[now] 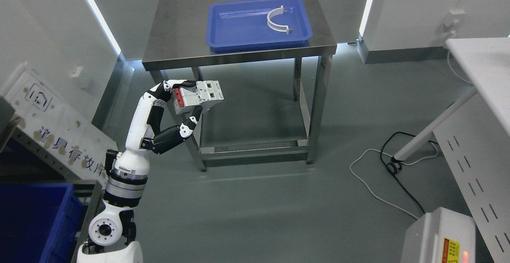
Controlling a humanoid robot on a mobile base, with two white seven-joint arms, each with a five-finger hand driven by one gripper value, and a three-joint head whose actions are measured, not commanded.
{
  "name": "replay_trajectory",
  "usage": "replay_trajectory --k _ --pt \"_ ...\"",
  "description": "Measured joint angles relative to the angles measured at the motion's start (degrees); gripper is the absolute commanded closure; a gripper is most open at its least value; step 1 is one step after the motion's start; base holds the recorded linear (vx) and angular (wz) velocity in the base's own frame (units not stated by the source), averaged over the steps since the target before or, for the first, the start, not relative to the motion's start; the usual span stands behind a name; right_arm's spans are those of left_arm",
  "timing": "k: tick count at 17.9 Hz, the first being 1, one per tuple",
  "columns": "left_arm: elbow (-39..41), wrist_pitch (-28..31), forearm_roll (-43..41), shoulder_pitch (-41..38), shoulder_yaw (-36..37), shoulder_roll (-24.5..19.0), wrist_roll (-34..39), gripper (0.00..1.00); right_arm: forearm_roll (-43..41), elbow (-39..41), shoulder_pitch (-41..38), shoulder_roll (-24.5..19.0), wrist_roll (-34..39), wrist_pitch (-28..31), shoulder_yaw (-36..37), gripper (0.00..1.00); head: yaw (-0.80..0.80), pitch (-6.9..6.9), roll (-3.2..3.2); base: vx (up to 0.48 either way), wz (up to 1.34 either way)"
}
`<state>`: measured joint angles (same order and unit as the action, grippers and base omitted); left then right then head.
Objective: Place circuit breaker on shelf
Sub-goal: 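Carry the held breaker in the left hand while turning toward the shelf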
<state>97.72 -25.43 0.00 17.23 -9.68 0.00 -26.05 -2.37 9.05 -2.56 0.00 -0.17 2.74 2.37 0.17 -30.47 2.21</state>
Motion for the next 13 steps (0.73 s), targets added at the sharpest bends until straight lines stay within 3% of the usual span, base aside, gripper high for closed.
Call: replay_trajectory --k 5,13 --pt "0.07 -0.09 0.00 0.04 -0.29 0.00 0.11 0.80 0.00 0.00 0.01 0.00 0.00 0.00 0.00 0.00 0.00 0.00 0.00 -0.322 0.77" --pt "0.15 -0.84 0.00 0.26 -0.05 0.00 0.08 0.80 0.00 0.00 0.00 0.00 0.00 0.00 0.00 0.00 0.00 0.01 0.00 -0.248 1.28"
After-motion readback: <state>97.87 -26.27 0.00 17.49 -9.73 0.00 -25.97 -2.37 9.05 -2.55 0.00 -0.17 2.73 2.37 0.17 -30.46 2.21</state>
